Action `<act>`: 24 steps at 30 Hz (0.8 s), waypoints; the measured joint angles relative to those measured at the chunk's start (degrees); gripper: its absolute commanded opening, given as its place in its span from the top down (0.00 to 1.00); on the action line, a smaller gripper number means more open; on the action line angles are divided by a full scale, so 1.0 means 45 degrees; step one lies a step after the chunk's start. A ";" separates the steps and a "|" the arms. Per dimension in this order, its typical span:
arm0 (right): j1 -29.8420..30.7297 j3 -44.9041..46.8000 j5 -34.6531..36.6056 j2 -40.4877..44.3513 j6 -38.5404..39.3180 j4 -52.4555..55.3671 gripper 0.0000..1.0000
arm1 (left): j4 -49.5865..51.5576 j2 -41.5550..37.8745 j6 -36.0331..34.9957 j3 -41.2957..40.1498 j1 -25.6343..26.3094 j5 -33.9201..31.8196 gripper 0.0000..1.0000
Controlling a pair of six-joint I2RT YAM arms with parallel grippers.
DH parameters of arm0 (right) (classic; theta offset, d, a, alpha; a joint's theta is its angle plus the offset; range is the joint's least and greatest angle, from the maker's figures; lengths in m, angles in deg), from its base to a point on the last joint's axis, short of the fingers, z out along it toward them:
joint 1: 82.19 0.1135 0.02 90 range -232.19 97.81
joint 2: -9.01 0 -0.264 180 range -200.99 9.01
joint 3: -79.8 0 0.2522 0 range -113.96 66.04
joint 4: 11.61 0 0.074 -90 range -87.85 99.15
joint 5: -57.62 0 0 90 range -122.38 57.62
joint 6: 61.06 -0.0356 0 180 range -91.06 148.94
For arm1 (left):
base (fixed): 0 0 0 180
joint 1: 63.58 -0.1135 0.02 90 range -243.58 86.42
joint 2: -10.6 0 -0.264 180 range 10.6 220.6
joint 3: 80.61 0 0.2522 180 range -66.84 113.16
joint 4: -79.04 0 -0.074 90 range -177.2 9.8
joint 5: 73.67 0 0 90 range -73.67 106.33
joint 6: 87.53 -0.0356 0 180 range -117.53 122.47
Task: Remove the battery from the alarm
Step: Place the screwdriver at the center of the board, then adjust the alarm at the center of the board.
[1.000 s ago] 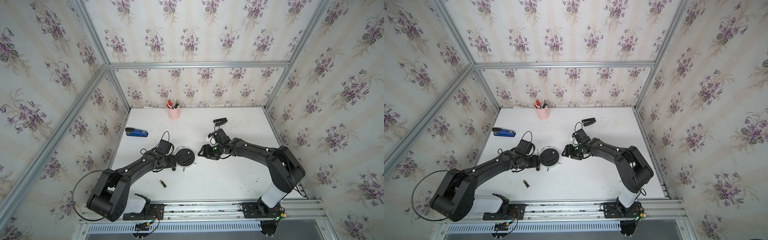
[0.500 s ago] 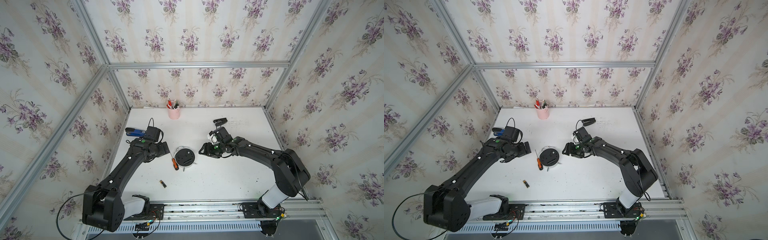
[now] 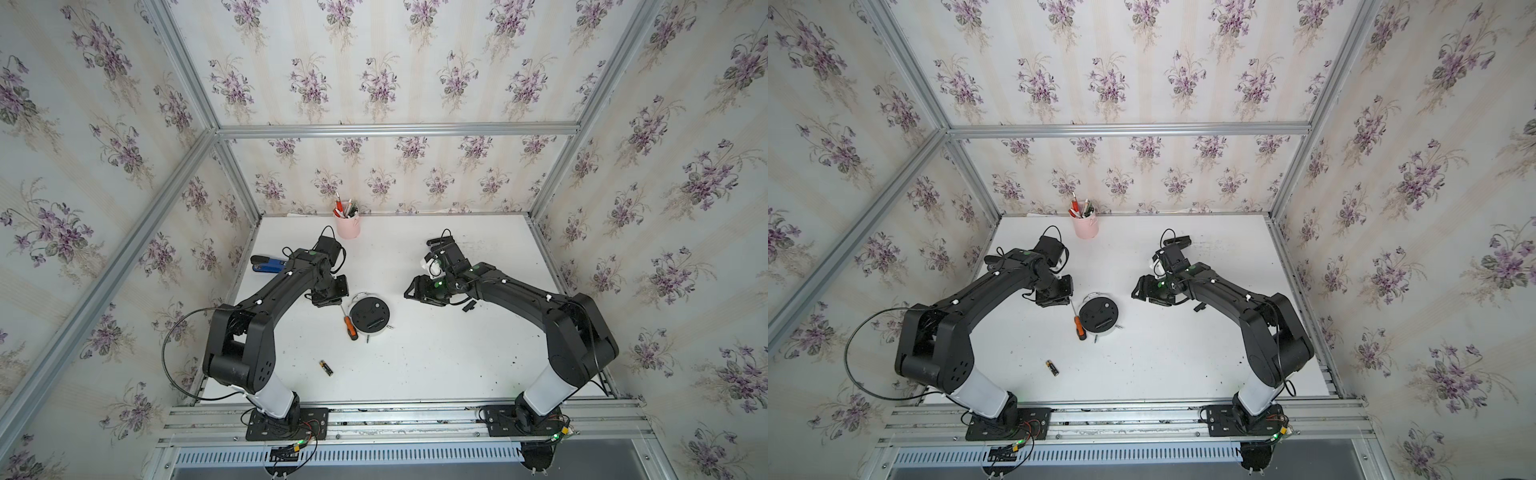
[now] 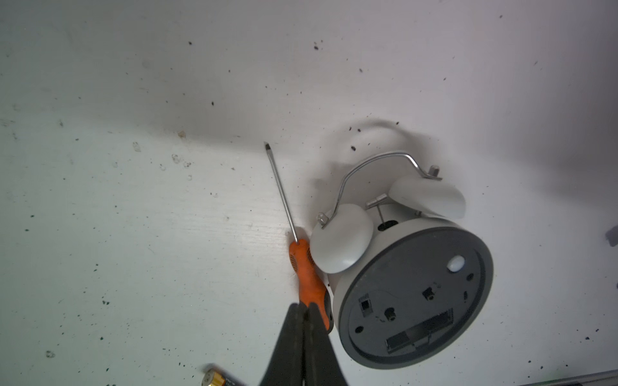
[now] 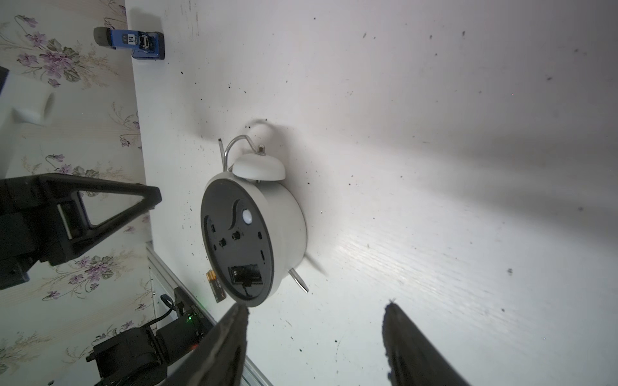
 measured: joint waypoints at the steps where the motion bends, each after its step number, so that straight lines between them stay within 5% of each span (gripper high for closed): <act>1: -0.0005 0.0039 -0.0005 0.0015 0.0010 0.0000 0.33 | 0.0107 0.0131 -0.0058 0.0005 0.0015 -0.0073 1.00; 24: -0.0112 0.0967 0.0418 0.0078 -0.0107 0.0476 0.32 | -0.0311 0.3555 -0.0141 0.2438 0.2511 -0.0146 1.00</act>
